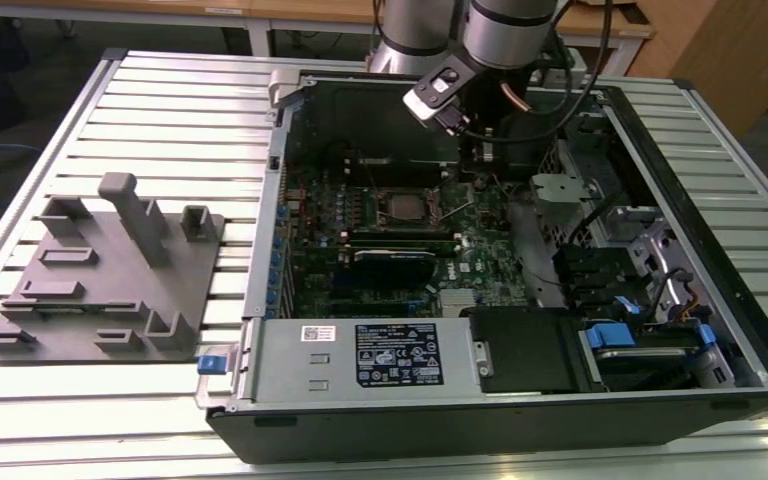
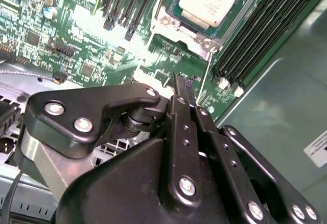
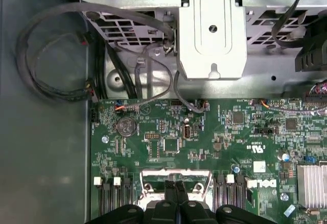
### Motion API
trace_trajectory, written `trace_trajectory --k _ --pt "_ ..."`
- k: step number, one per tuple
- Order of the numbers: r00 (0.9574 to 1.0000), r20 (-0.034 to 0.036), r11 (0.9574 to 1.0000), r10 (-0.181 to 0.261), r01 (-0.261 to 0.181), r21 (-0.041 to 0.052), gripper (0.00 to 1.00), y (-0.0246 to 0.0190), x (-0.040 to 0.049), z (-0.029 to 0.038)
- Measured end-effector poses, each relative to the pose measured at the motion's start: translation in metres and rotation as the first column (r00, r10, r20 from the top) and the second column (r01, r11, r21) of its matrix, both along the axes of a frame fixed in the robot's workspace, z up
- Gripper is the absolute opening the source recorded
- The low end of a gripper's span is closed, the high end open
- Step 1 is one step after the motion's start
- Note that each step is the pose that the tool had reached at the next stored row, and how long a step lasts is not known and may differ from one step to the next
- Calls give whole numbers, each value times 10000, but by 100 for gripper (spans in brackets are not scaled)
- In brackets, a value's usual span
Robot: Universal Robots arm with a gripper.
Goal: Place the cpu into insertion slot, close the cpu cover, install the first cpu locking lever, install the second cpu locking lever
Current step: 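Close the cpu cover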
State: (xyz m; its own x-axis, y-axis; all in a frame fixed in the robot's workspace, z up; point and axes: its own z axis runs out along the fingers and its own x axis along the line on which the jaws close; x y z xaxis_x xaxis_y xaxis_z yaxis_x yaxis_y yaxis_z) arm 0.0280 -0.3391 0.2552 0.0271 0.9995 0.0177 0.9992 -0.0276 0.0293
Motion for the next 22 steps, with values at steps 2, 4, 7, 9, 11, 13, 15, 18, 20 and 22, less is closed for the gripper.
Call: trace_trajectory --k 2,4,7,9,11,13,15,18,20,22 --pt "10000 -2 10000 -1 1 -1 10 0 56 0" --pt "10000 -3 10000 -1 1 -1 10 0 111 0" --pt "10000 -4 10000 -1 1 -1 10 0 194 0" --pt "10000 -6 10000 -1 1 0 10 0 247 0" --pt "10000 -6 10000 -1 1 1 10 0 288 0" --pt "10000 -6 10000 -1 1 0 10 1 306 -2" --pt "10000 -7 10000 -2 2 -1 10 0 309 -14" --pt "10000 -6 10000 -2 2 0 10 0 309 -59" --pt "10000 -7 10000 -1 1 -1 10 0 309 -79" --pt "10000 -7 10000 -1 1 -3 10 0 309 -84"
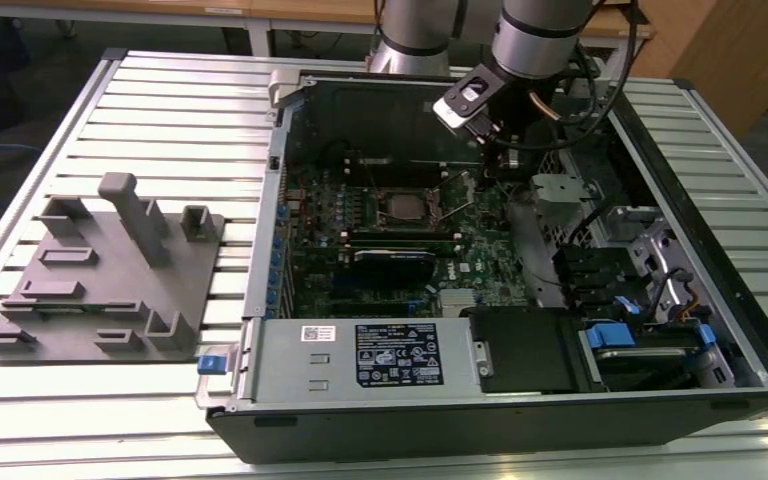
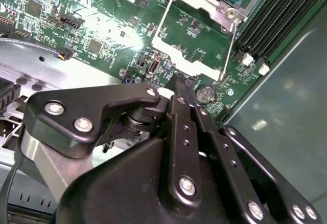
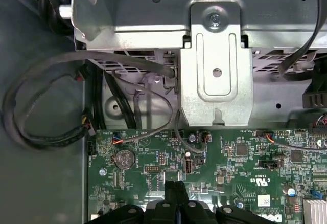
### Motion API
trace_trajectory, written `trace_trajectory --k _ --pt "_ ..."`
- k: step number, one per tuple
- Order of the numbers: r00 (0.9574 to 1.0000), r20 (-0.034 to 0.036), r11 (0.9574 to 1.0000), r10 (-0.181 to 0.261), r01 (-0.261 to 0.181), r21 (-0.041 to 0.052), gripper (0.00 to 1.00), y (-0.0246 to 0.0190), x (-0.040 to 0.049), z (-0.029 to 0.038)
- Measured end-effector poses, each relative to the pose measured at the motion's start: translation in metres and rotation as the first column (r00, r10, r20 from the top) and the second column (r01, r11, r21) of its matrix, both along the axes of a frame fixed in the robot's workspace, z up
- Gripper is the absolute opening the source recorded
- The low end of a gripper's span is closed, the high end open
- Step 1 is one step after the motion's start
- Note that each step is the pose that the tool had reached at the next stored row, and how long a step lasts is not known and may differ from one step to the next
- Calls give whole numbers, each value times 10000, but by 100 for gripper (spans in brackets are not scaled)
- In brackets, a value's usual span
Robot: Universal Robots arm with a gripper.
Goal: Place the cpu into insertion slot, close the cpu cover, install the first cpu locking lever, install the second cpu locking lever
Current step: 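Close the cpu cover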
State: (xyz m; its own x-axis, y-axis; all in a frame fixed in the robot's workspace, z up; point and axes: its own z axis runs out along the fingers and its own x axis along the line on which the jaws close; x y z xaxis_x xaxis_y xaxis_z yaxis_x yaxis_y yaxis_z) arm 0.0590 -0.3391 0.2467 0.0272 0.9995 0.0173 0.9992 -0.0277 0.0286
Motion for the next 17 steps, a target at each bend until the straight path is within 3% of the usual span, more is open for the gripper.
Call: trace_trajectory --k 3,8,11,17 --pt "10000 4 10000 0 0 24 10 1 -33 -9" --pt "10000 74 10000 0 -1 60 10 0 -200 -18" --pt "9999 169 10000 0 -1 68 10 0 -330 -22" --pt "9990 443 10000 0 -3 72 10 0 -602 -36"
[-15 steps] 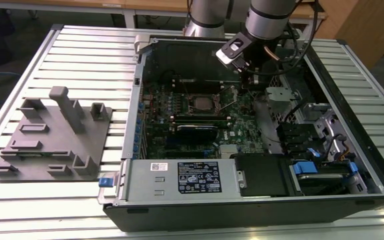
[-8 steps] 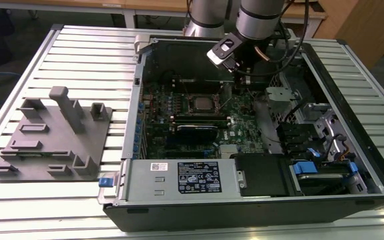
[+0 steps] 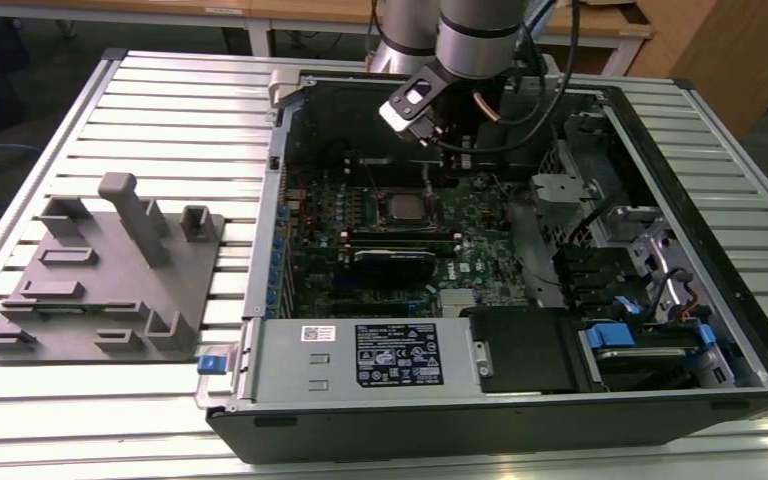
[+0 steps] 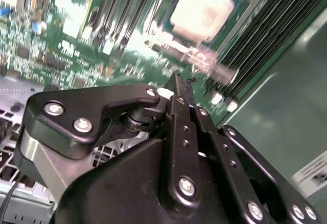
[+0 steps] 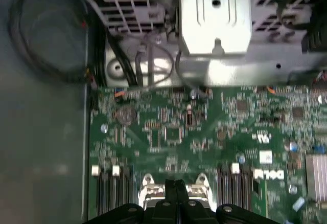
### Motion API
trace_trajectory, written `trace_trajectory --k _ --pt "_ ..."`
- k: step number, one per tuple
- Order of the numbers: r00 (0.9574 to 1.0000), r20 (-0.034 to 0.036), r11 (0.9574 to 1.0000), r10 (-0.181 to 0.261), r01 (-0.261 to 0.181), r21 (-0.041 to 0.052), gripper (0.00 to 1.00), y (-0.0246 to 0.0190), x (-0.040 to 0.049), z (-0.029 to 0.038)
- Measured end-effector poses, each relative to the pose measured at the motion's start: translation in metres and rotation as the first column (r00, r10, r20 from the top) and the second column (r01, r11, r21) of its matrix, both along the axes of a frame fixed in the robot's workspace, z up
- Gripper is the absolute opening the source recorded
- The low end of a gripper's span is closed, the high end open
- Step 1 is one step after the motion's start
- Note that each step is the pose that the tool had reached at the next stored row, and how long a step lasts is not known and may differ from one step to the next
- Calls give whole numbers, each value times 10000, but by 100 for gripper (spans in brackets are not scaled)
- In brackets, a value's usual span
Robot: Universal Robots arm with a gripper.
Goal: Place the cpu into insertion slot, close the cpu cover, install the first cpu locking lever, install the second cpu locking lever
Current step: 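Close the cpu cover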
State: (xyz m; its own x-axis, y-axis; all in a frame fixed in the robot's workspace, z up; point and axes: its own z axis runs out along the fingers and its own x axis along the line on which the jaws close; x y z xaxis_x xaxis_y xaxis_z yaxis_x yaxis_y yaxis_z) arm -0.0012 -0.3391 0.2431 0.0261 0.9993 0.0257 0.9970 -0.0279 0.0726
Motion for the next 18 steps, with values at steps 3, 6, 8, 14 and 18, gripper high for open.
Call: trace_trajectory --k 3,6,8,14,18 --pt "10000 28 10000 -1 1 -1 10 0 -43 -5" --pt "10000 29 10000 0 0 -1 10 0 -141 -5" --pt "10000 29 10000 -1 1 0 10 0 -142 -6" --pt "10000 29 10000 -1 1 0 10 0 -263 -6" --pt "10000 29 10000 -1 1 0 10 0 -264 -5"
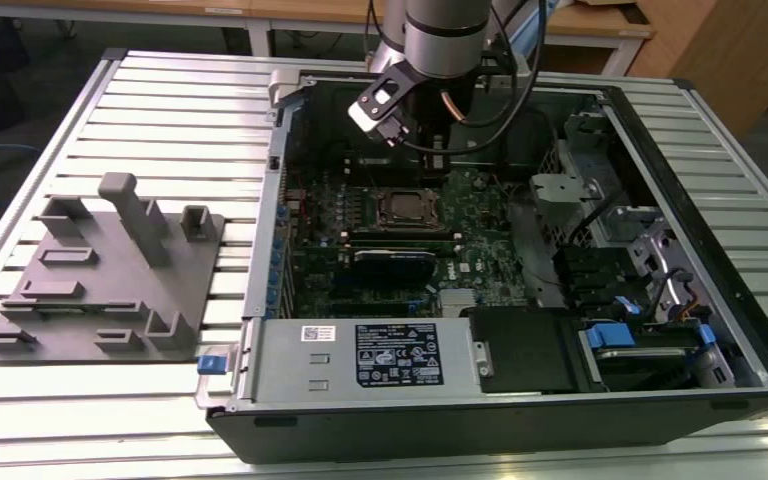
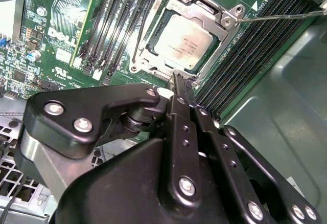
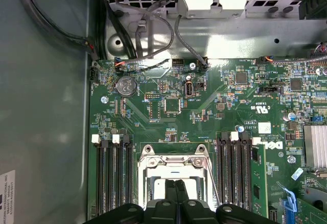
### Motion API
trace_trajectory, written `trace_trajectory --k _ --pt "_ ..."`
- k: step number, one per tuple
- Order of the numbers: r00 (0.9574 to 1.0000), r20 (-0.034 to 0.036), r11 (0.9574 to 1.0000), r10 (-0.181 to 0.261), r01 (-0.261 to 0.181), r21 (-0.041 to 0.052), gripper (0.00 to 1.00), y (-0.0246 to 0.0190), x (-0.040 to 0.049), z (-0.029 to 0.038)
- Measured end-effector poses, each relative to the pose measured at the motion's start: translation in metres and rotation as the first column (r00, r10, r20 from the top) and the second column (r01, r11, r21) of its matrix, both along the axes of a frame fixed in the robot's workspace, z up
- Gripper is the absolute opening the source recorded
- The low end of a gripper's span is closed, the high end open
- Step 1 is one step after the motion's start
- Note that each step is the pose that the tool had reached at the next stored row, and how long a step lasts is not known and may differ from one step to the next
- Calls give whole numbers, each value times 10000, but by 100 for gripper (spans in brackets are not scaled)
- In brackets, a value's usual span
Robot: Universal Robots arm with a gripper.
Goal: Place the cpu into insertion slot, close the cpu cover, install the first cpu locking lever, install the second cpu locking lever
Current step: 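Close the cpu cover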
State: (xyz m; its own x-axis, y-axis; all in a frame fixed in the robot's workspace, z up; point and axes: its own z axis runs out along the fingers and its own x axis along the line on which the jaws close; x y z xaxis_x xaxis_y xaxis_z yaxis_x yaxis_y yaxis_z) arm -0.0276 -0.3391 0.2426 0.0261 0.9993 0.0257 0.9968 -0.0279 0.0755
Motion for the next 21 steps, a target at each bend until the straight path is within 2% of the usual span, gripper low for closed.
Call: trace_trajectory --k 5,13,16,17,20,21 --pt "10000 0 10000 0 0 -9 10 0 -26 -9" --pt "10000 0 9999 -2 2 -147 10 0 -97 -47" --pt "10000 -4 9999 -2 2 -149 10 0 -98 -47" --pt "10000 -58 9999 -3 2 -147 10 1 -98 -50" --pt "9988 -494 9999 -3 -5 -148 10 0 -96 -60" --pt "9981 -619 9999 -3 -6 -147 10 0 -96 -65"
